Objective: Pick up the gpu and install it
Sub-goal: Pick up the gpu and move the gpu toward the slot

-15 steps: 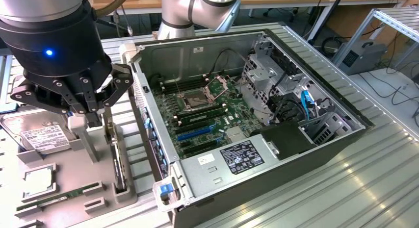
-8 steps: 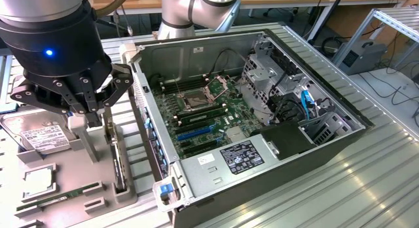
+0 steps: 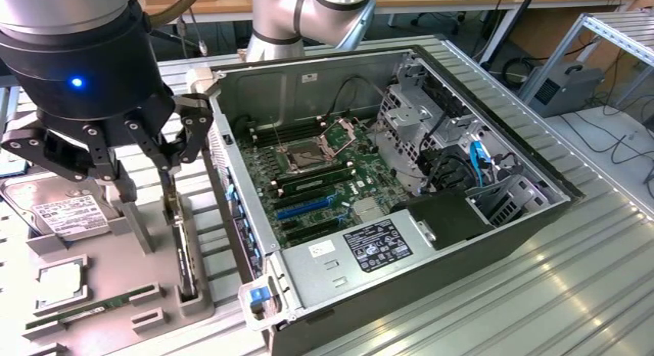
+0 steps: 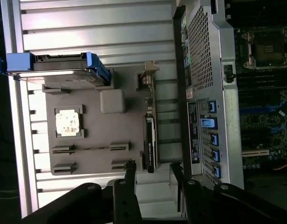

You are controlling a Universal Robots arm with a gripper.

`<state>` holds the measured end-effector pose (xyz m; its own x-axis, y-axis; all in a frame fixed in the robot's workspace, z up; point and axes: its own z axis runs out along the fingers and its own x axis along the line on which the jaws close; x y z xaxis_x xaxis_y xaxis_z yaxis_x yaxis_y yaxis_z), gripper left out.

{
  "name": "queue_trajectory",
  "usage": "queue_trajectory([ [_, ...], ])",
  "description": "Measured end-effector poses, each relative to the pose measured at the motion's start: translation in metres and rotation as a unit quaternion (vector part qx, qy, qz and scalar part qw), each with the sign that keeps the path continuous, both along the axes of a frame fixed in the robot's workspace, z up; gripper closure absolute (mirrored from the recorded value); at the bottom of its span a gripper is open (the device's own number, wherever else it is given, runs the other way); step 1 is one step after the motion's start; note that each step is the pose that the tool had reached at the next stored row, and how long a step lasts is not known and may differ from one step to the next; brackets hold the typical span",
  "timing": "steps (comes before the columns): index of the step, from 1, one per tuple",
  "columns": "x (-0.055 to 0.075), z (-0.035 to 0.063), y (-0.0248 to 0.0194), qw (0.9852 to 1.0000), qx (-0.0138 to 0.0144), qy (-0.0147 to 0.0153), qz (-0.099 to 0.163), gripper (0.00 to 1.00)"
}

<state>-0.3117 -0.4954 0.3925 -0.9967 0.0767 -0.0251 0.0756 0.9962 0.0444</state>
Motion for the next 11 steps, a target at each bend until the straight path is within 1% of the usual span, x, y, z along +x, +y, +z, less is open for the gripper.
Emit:
queue_trajectory([
  [1,0.000,-0.0019,0.0000,1.0000,0.0001,0.0000,0.000,0.58],
  [5,0.000,-0.0158,0.0000,1.0000,0.0001,-0.0001,0.000,0.58],
  [11,0.000,-0.0288,0.0000,1.0000,0.0000,0.0000,0.000,0.58],
])
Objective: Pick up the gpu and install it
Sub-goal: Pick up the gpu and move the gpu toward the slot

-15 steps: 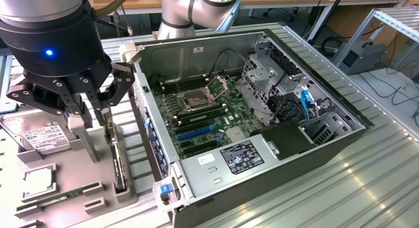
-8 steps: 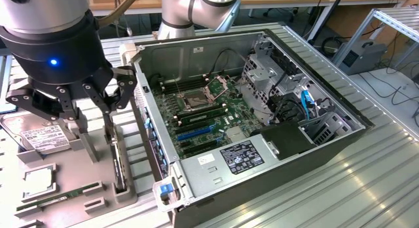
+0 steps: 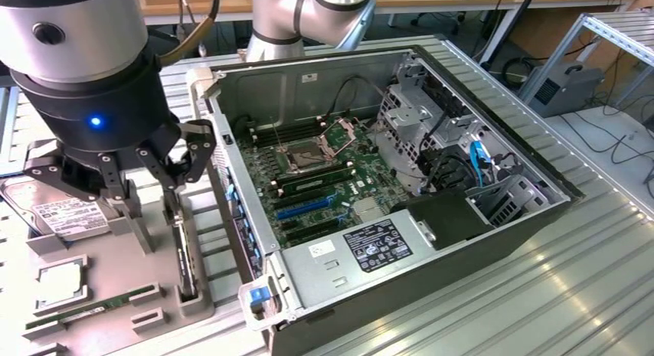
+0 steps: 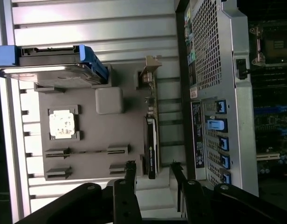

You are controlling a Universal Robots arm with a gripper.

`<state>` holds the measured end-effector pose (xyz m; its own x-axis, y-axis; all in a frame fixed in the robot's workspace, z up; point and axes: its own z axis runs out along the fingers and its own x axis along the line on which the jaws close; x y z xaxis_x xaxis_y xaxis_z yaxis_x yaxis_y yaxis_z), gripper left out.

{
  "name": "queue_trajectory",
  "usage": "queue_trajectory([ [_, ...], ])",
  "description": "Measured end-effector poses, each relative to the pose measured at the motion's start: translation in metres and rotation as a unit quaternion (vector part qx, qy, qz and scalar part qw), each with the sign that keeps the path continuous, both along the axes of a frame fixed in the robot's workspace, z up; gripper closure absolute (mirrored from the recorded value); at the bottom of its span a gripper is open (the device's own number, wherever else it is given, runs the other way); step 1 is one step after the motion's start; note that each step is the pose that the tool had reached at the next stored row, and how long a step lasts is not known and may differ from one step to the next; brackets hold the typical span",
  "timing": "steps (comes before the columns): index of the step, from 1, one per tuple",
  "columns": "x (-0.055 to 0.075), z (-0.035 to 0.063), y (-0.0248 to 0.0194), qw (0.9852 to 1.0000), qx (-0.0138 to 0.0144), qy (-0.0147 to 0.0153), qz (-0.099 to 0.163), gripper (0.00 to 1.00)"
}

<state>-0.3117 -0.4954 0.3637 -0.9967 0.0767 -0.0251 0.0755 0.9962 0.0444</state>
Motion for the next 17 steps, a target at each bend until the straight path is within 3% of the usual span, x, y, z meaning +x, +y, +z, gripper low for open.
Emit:
queue_trajectory([
  [9,0.000,-0.0244,0.0000,1.0000,0.0000,0.0003,0.000,0.58],
  [17,0.000,-0.0403,0.0000,1.0000,0.0000,0.0003,0.000,0.58],
])
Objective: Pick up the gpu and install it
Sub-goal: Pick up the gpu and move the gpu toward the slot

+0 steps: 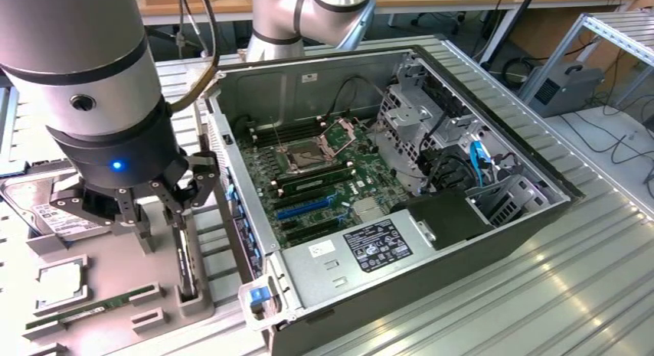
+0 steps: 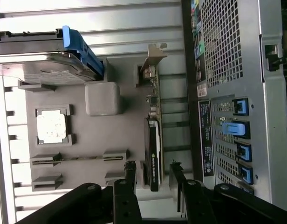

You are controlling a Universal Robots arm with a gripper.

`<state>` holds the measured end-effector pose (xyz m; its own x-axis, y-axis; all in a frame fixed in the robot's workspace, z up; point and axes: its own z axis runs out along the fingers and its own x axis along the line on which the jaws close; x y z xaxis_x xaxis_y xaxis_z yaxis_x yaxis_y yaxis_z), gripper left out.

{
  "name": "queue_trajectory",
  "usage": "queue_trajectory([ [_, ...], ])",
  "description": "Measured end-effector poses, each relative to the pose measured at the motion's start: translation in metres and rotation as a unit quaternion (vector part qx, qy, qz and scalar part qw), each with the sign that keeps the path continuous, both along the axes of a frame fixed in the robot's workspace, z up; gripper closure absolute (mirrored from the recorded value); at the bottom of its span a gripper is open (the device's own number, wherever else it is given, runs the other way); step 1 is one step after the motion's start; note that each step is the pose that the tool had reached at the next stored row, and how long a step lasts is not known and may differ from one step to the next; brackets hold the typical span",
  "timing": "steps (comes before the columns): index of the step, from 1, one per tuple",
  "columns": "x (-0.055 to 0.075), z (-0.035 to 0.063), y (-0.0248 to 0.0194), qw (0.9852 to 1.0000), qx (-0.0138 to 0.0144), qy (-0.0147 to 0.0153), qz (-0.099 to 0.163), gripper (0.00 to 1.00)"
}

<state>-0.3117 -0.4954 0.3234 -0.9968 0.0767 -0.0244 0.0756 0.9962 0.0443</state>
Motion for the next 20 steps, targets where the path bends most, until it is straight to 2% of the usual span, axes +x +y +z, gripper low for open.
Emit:
queue_trajectory([
  [7,0.001,-0.0152,-0.0001,1.0000,0.0000,0.0000,0.000,0.58],
  [9,0.005,-0.0195,0.0000,1.0000,0.0000,0.0006,0.000,0.58],
  [13,0.006,-0.0266,0.0003,1.0000,0.0000,0.0013,0.000,0.58],
  [17,0.006,-0.0431,0.0022,1.0000,0.0000,0.0034,0.000,0.58],
  [20,0.006,-0.0456,0.0032,1.0000,-0.0001,0.0037,0.000,0.58],
])
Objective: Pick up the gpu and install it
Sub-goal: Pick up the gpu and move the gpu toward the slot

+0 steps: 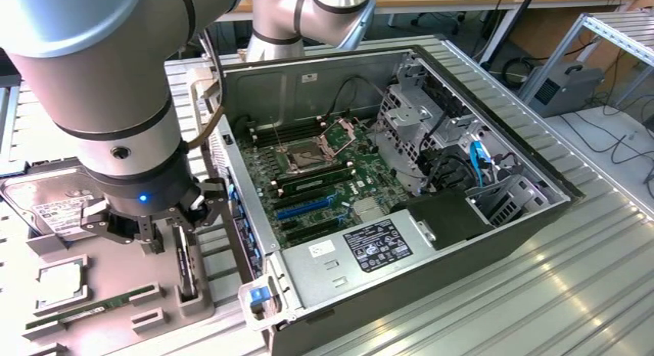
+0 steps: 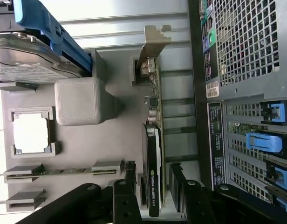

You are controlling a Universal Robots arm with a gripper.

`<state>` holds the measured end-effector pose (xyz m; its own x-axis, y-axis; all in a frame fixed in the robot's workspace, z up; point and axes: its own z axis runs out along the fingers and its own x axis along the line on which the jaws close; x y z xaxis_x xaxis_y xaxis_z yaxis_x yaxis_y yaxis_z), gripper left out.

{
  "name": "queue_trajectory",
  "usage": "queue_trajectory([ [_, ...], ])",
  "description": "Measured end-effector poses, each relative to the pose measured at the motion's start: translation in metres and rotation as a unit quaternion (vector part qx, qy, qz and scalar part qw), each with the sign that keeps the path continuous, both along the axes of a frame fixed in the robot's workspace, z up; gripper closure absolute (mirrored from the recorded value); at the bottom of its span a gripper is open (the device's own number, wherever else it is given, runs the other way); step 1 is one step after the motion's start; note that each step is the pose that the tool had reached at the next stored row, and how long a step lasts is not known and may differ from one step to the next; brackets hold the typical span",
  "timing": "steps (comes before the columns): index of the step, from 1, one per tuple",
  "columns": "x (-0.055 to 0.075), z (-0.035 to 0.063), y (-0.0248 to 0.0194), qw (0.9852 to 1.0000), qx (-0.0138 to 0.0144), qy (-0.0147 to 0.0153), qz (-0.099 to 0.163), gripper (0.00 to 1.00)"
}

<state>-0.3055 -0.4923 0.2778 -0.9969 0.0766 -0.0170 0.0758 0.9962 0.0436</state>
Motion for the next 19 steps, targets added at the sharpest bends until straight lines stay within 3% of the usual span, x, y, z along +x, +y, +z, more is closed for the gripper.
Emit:
queue_trajectory([
  [2,0.000,-0.0004,0.0010,1.0000,0.0001,-0.0001,0.000,0.58],
  [5,0.000,-0.0008,0.0081,1.0000,0.0000,-0.0001,0.000,0.58],
  [7,0.001,-0.0043,0.0102,1.0000,0.0001,0.0000,0.000,0.58],
  [15,0.002,-0.0181,0.0107,1.0000,0.0001,0.0005,0.000,0.58],
  [19,0.002,-0.0304,0.0116,1.0000,0.0001,0.0007,0.000,0.58],
])
